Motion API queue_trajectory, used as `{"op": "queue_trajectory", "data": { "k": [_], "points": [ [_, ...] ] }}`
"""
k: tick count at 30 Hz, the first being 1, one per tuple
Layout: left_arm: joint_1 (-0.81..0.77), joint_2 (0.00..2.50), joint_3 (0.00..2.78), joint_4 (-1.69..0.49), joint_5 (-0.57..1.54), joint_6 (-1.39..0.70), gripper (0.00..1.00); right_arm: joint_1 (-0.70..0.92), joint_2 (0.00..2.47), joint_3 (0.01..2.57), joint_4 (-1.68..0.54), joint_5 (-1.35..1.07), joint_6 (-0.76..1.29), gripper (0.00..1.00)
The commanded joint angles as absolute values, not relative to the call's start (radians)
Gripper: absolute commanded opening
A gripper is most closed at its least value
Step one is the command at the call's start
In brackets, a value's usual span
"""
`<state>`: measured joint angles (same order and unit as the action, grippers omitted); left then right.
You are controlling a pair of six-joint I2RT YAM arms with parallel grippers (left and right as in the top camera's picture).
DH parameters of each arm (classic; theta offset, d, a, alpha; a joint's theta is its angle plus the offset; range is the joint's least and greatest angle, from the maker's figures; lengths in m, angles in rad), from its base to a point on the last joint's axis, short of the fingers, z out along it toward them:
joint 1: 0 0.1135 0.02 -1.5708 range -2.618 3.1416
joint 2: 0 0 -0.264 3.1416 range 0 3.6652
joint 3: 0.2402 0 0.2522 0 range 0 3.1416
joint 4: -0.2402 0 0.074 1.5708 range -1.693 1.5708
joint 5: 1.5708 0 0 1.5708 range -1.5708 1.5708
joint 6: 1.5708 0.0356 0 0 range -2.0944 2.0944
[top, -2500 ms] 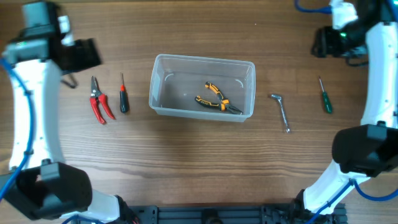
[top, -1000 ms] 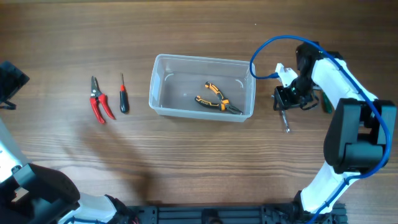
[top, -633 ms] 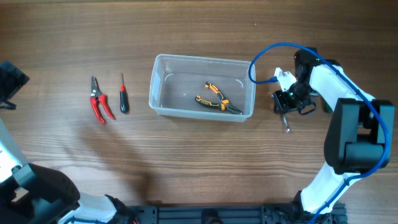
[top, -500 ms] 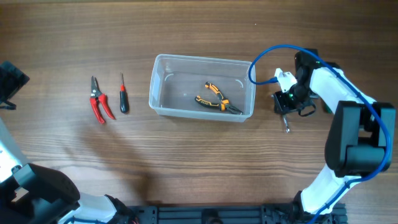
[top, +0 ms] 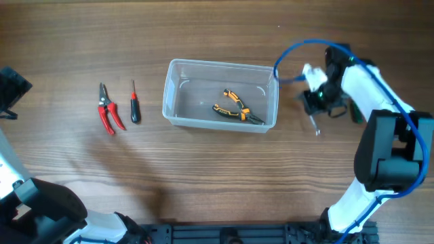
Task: Pack container
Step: 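Move the wrench into the container and release it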
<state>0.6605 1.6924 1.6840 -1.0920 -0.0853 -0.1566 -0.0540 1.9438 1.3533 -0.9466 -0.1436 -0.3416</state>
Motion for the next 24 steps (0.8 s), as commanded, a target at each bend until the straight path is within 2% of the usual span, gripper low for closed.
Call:
{"op": "queue_trajectory", "data": {
  "k": [1, 5, 10, 18, 24],
  "points": [
    [0.666, 1.704, 1.698, -1.090, -0.084, -0.173, 1.00, -0.049, 1.941, 1.595, -1.013, -0.126, -0.336, 0.04],
    [0.666, 1.704, 1.698, -1.090, -0.084, -0.173, 1.00, -0.011, 1.940, 1.847, -1.110, -0.123, -0.367, 0.04],
    [0.666, 1.704, 1.698, -1.090, -0.084, -0.173, 1.00, 0.214, 1.937, 2.064, -1.168, -0.127, -0.526, 0.04],
    [0.666, 1.704, 1.698, -1.090, -0.084, -0.173, 1.00, 0.535, 1.941, 2.056, -1.164, -0.176, -0.767, 0.04],
    [0.666, 1.704, 1.698, -1.089, -0.084, -0.173, 1.00, 0.578, 1.942, 1.890, -1.103, -0.204, -0.868, 0.04]
  ]
}}
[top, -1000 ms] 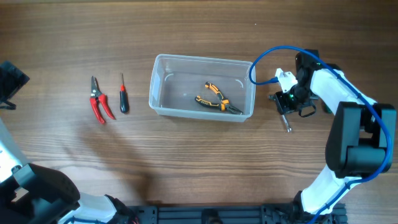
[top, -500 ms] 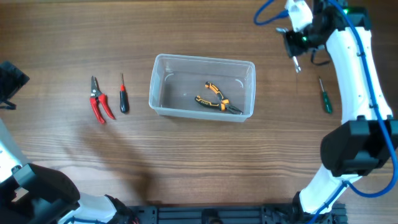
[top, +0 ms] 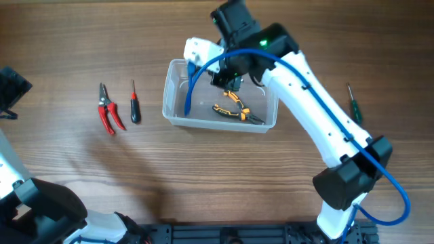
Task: Pack container
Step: 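Move the wrench into the container and release it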
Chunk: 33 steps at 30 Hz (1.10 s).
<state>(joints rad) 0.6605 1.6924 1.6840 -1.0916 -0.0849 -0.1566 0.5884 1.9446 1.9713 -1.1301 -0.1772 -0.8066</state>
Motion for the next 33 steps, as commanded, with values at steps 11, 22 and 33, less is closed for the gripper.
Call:
{"op": "queue_trajectory", "data": {
  "k": [11, 22, 33],
  "points": [
    [0.666, 1.704, 1.698, -1.089, -0.084, -0.173, 1.00, 0.552, 1.942, 1.428, -0.725, -0.204, -0.827, 0.04],
    [0.666, 1.704, 1.698, -1.089, -0.084, -0.173, 1.00, 0.433, 1.973, 1.393, -0.722, -0.222, -0.756, 0.16],
    [0.666, 1.704, 1.698, -1.089, -0.084, -0.173, 1.00, 0.433, 1.973, 1.403, -0.688, -0.223, -0.688, 0.78]
  ]
}}
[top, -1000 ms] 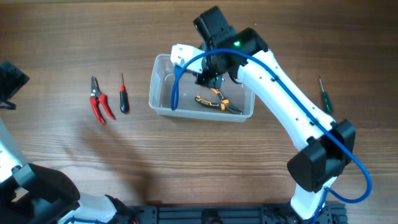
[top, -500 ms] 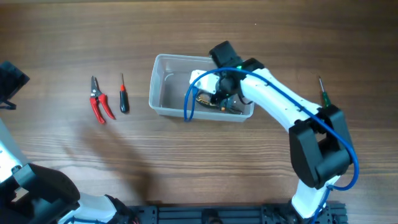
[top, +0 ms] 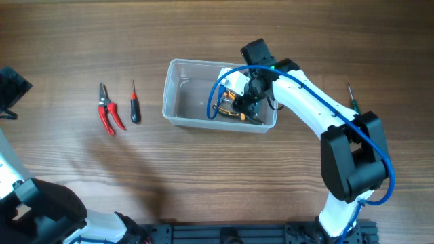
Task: Pack container
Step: 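Move the wrench into the container and release it, then grasp the green-handled screwdriver with the right gripper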
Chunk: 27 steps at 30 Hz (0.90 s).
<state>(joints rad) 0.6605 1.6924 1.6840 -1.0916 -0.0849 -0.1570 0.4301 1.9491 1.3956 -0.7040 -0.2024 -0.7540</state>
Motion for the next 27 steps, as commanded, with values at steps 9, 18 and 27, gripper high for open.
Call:
{"op": "queue_trajectory", "data": {
  "k": [9, 18, 27],
  "points": [
    [0.666, 1.704, 1.698, -1.090, -0.084, -0.173, 1.00, 0.387, 1.972, 1.715, -0.836, -0.130, -0.497, 0.76],
    [0.666, 1.704, 1.698, -1.090, -0.084, -0.173, 1.00, 0.205, 1.980, 1.756, -0.940, 0.052, -0.348, 0.67],
    [0.666, 1.704, 1.698, -1.090, -0.084, -0.173, 1.00, -0.274, 1.994, 1.710, -1.136, -0.042, -0.105, 0.49]
  ]
}}
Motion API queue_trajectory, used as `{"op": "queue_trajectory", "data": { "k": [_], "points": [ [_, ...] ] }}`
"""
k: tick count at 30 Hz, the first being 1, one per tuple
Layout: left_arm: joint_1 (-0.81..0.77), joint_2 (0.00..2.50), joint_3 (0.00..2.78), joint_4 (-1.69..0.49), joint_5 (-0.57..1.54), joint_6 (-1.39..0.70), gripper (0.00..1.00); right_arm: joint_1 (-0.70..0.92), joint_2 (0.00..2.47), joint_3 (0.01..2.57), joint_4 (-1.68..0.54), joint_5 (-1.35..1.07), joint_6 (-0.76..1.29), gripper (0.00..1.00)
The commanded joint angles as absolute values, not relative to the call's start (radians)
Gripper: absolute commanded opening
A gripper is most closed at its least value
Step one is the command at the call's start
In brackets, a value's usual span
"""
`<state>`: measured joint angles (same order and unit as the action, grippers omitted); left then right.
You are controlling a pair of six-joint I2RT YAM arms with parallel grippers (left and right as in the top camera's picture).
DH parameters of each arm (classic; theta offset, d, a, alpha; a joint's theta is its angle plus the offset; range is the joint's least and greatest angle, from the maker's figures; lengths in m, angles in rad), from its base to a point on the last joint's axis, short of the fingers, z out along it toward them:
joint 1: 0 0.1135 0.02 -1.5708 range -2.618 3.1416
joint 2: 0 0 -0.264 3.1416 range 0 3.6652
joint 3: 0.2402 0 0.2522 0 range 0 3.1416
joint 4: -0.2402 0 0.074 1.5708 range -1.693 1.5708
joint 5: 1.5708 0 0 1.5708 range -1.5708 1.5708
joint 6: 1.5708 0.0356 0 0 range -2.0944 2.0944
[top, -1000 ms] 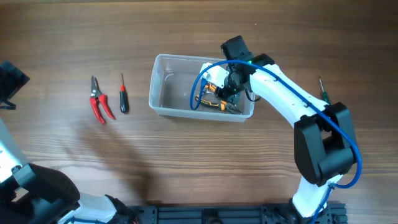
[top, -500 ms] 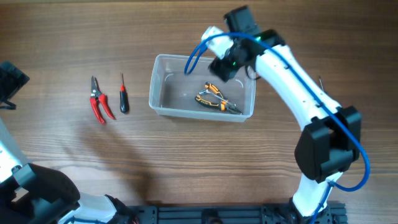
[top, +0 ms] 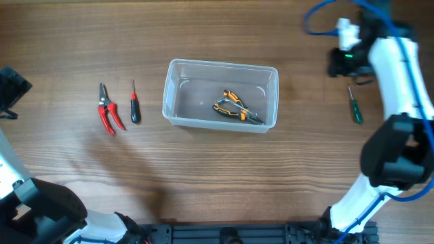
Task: Pack container
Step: 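Grasp the green-handled screwdriver with the right gripper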
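Note:
A clear plastic container (top: 178, 102) stands mid-table. Orange-and-black pliers (top: 236, 107) lie in its right half, with a small grey tool (top: 222, 104) against them. Left of the container lie red pruners (top: 107, 116) and a red-and-black screwdriver (top: 135, 106). A green screwdriver (top: 354, 106) lies at the right. My right gripper (top: 343, 62) hangs at the far right, just above the green screwdriver; its jaws are hidden under the wrist. Of the left arm only a black part (top: 11, 89) shows at the left edge.
The wooden table (top: 217, 183) carries nothing else. A blue cable (top: 319, 13) loops from the right arm near the top edge. The arm bases stand at the front edge, left and right.
My right gripper was low inside the container's right half over the pliers. It is now out of the container, far right and back, near the green screwdriver. A small grey tool lies by the pliers.
My right gripper was at a thin grey tool on the table right of the container. Then it was over the container's back part, then low inside by the pliers. Now that table spot is bare, the grey tool lies in the container, and the arm is back at the right.

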<state>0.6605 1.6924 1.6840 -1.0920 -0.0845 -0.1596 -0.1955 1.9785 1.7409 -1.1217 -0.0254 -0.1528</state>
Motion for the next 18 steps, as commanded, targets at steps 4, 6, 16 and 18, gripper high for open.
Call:
{"op": "queue_trajectory", "data": {
  "k": [4, 6, 16, 18],
  "points": [
    [0.666, 1.704, 1.698, -1.090, -0.084, -0.173, 1.00, -0.345, 1.994, 1.648, -1.143, -0.044, -0.180, 0.37],
    [0.666, 1.704, 1.698, -1.090, -0.084, -0.173, 1.00, -0.348, 1.994, 1.612, -1.136, -0.017, -0.219, 0.36],
    [0.666, 1.704, 1.698, -1.090, -0.084, -0.173, 1.00, -0.349, 1.994, 1.390, -0.928, 0.105, -0.348, 0.25],
    [0.666, 1.704, 1.698, -1.090, -0.084, -0.173, 1.00, -0.349, 1.994, 1.389, -0.914, 0.106, -0.349, 0.27]
  ]
}}
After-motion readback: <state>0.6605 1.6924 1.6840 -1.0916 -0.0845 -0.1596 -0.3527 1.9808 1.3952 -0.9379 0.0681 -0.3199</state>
